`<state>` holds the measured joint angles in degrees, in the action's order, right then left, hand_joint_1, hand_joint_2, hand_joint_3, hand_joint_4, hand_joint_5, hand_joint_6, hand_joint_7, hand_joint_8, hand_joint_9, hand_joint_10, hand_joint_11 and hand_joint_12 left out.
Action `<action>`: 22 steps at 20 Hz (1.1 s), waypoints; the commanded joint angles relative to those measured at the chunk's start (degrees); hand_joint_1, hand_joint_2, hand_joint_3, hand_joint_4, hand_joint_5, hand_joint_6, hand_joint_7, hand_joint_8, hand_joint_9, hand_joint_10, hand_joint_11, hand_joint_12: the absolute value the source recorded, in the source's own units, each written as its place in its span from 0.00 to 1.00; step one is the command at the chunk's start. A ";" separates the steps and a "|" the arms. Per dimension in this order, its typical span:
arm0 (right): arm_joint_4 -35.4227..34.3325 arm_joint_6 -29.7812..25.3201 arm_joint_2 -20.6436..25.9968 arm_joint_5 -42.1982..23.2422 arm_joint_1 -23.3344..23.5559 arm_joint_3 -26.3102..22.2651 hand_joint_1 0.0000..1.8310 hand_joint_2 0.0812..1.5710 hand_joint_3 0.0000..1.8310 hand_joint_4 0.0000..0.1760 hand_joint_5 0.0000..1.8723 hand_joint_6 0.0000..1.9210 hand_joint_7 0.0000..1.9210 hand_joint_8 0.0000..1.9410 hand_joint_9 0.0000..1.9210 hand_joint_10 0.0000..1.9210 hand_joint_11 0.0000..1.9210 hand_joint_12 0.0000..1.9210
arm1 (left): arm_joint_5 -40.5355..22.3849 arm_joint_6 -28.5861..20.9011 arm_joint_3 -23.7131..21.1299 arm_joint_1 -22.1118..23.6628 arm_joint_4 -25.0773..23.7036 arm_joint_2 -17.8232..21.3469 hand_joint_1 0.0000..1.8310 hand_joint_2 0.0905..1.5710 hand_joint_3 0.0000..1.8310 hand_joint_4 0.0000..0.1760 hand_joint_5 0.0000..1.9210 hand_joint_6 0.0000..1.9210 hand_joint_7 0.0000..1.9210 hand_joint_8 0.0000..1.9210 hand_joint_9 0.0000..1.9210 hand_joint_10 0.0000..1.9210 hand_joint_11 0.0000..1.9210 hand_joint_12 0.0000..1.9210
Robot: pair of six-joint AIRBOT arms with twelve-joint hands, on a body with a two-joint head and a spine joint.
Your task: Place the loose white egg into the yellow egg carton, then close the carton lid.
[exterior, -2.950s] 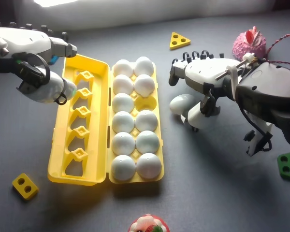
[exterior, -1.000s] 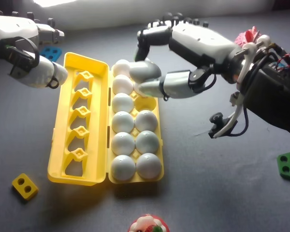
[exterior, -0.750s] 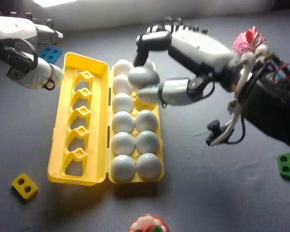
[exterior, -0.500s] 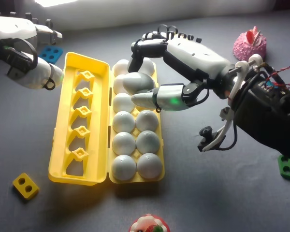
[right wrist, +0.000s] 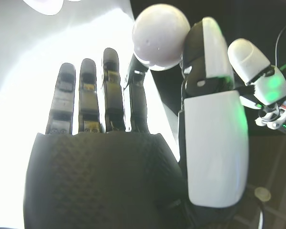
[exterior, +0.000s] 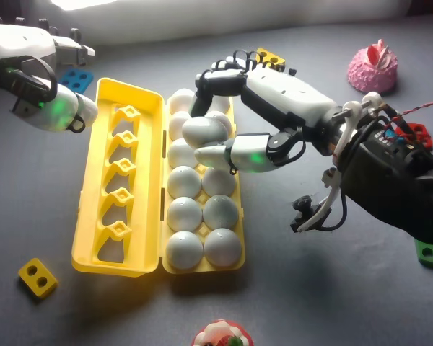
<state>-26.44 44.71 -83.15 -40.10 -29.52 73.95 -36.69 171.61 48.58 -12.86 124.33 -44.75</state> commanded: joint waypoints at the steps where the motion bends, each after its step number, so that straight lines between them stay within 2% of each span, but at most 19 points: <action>1: 1.33 -0.73 -0.01 -6.47 0.21 0.37 0.59 0.79 0.00 0.00 0.39 0.73 0.19 0.00 0.00 0.19 0.00 0.01 | 1.89 0.16 0.20 0.57 -2.80 0.22 0.21 0.87 0.00 0.25 0.06 0.00 0.05 0.00 0.07 0.00 0.00 0.36; 2: 1.33 -0.73 -0.41 -6.47 0.07 0.89 0.57 0.80 0.00 0.00 0.37 0.75 0.18 0.00 0.00 0.19 0.01 0.01 | 1.77 0.16 0.16 0.61 -2.80 0.22 0.22 0.87 0.00 0.24 0.07 0.01 0.06 0.00 0.07 0.00 0.00 0.38; 3: 1.31 -0.73 -0.63 -6.47 0.02 1.19 0.57 0.79 0.00 0.00 0.38 0.74 0.19 0.00 0.00 0.23 0.00 0.10 | 1.73 0.16 0.14 0.65 -2.77 0.22 0.22 0.87 0.00 0.20 0.06 0.00 0.06 0.00 0.07 0.00 0.00 0.36; 4: 1.28 -0.74 -0.92 -6.47 -0.02 1.59 0.56 0.80 0.00 0.00 0.38 0.74 0.19 0.00 0.00 0.23 0.00 0.19 | 1.73 0.16 0.12 0.68 -2.65 0.22 0.23 0.87 0.00 0.20 0.06 0.00 0.06 0.00 0.07 0.00 0.00 0.35; 5: 1.28 -0.75 -1.19 -6.47 -0.05 2.00 0.58 0.80 0.00 0.00 0.37 0.75 0.19 0.00 0.00 0.20 0.00 0.13 | 1.72 0.16 0.07 0.70 -2.59 0.22 0.23 0.87 0.00 0.21 0.06 0.00 0.07 0.00 0.07 0.00 0.00 0.35; 7: 1.28 -0.80 -1.59 -6.48 -0.22 2.67 0.59 0.78 0.00 0.00 0.40 0.71 0.20 0.00 0.00 0.21 0.00 0.17 | 1.67 0.16 -0.02 0.80 -2.51 0.22 0.22 0.87 0.00 0.26 0.06 0.00 0.06 0.00 0.08 0.00 0.00 0.39; 8: 1.26 -0.95 -1.76 -6.48 -0.37 3.01 0.59 0.78 0.00 0.00 0.40 0.70 0.21 0.00 0.01 0.21 0.00 0.19 | 1.59 0.16 -0.06 0.88 -2.51 0.22 0.20 0.87 0.00 0.28 0.07 0.00 0.06 0.00 0.08 0.00 0.00 0.36; 9: 1.26 -0.95 -1.96 -6.48 -0.51 3.37 0.58 0.80 0.00 0.00 0.38 0.74 0.20 0.00 0.00 0.20 0.00 0.11 | 1.55 0.16 -0.09 0.95 -2.51 0.22 0.22 0.87 0.00 0.26 0.07 0.00 0.07 0.00 0.08 0.00 0.00 0.34; 11: 1.26 -0.95 -2.21 -6.48 -0.68 3.87 0.57 0.79 0.00 0.00 0.38 0.73 0.19 0.00 0.00 0.20 0.00 0.09 | 1.47 0.16 -0.10 1.00 -2.51 0.22 0.21 0.87 0.00 0.24 0.06 0.00 0.08 0.00 0.09 0.01 0.00 0.37; 12: 1.26 -0.95 -2.31 -6.50 -0.74 4.11 0.57 0.79 0.00 0.00 0.38 0.74 0.18 0.00 0.00 0.18 0.00 0.03 | 1.41 0.16 -0.06 1.06 -2.49 0.22 0.21 0.87 0.00 0.24 0.06 0.00 0.07 0.00 0.09 0.00 0.00 0.38; 13: 1.26 -0.96 -2.40 -6.52 -0.79 4.33 0.57 0.79 0.00 0.00 0.38 0.73 0.18 0.00 0.00 0.19 0.00 0.07 | 1.40 0.16 -0.02 1.11 -2.49 0.22 0.22 0.87 0.00 0.23 0.06 0.00 0.06 0.00 0.08 0.00 0.00 0.38; 15: 1.27 -0.99 -2.45 -6.52 -1.04 4.47 0.58 0.78 0.00 0.00 0.39 0.72 0.19 0.00 0.00 0.20 0.00 0.14 | 1.40 0.16 -0.01 1.11 -2.49 0.22 0.19 0.88 0.00 0.26 0.05 0.00 0.06 0.00 0.08 0.00 0.00 0.39; 17: 1.27 -0.99 -2.45 -6.52 -1.13 4.53 0.58 0.78 0.00 0.00 0.39 0.72 0.19 0.00 0.00 0.20 0.00 0.14 | 1.40 0.16 -0.02 1.11 -2.49 0.22 0.19 0.88 0.00 0.26 0.05 0.00 0.06 0.00 0.08 0.00 0.00 0.39; 18: 1.27 -0.99 -2.45 -6.52 -1.15 4.60 0.58 0.79 0.00 0.00 0.38 0.73 0.20 0.00 0.01 0.20 0.00 0.15 | 1.40 0.16 -0.02 1.11 -2.49 0.22 0.21 0.87 0.00 0.29 0.05 0.00 0.05 0.00 0.07 0.00 0.00 0.35; 19: 1.27 -0.99 -2.45 -6.53 -1.15 4.66 0.56 0.79 0.00 0.00 0.38 0.74 0.20 0.00 0.02 0.21 0.00 0.22 | 1.40 0.16 -0.02 1.11 -2.49 0.22 0.22 0.87 0.00 0.24 0.06 0.00 0.06 0.00 0.08 0.01 0.00 0.38; 20: 1.27 -0.99 -2.45 -6.53 -1.16 4.66 0.57 0.79 0.00 0.00 0.38 0.73 0.20 0.00 0.02 0.22 0.00 0.28 | 1.40 0.16 -0.02 1.10 -2.49 0.22 0.22 0.87 0.00 0.24 0.06 0.00 0.07 0.00 0.09 0.01 0.00 0.39; 21: 1.27 -0.99 -2.46 -6.53 -1.20 4.66 0.58 0.79 0.00 0.00 0.39 0.73 0.19 0.00 0.00 0.23 0.00 0.27 | 1.40 0.16 -0.01 1.10 -2.49 0.22 0.22 0.87 0.00 0.24 0.06 0.00 0.07 0.00 0.10 0.01 0.00 0.40; 22: 1.27 -0.99 -2.47 -6.53 -1.24 4.66 0.58 0.78 0.00 0.00 0.41 0.70 0.19 0.00 0.00 0.24 0.00 0.22 | 1.40 0.16 0.02 1.11 -2.50 0.22 0.21 0.87 0.00 0.26 0.06 0.00 0.08 0.00 0.09 0.01 0.00 0.39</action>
<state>-26.50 44.21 -85.71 -40.03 -31.00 78.54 -37.08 171.61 48.56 -12.43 124.64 -44.75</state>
